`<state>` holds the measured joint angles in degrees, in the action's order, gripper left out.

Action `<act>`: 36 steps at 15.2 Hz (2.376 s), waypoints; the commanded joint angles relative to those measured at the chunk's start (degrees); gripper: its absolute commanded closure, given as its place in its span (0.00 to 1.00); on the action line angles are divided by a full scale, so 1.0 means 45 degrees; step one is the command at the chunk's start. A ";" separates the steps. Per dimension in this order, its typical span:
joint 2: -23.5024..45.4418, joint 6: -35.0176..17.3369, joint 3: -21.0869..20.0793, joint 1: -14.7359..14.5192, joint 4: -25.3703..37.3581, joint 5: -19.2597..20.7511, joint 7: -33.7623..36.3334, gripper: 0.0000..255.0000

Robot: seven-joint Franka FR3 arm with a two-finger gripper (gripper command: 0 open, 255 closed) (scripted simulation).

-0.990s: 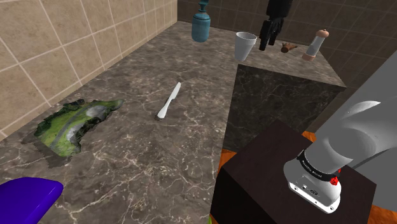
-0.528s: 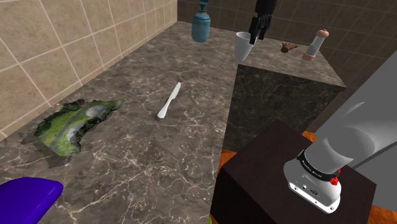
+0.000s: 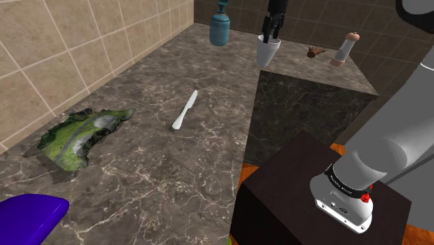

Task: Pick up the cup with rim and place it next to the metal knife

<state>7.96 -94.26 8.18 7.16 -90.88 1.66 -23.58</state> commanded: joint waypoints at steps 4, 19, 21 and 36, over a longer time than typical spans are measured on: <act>0.3007 0.0879 0.0203 0.0533 0.3937 -0.0358 -0.0710 0.00; 0.3173 -0.0391 0.0207 0.0595 0.2844 -0.0369 -0.0772 0.00; 0.3174 -0.0389 0.0207 0.0595 0.2846 -0.0369 -0.0772 1.00; 0.3302 0.0703 0.0218 0.0639 0.4067 -0.0388 -0.0820 1.00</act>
<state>22.58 -92.01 9.14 9.97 -73.73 -0.05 -27.20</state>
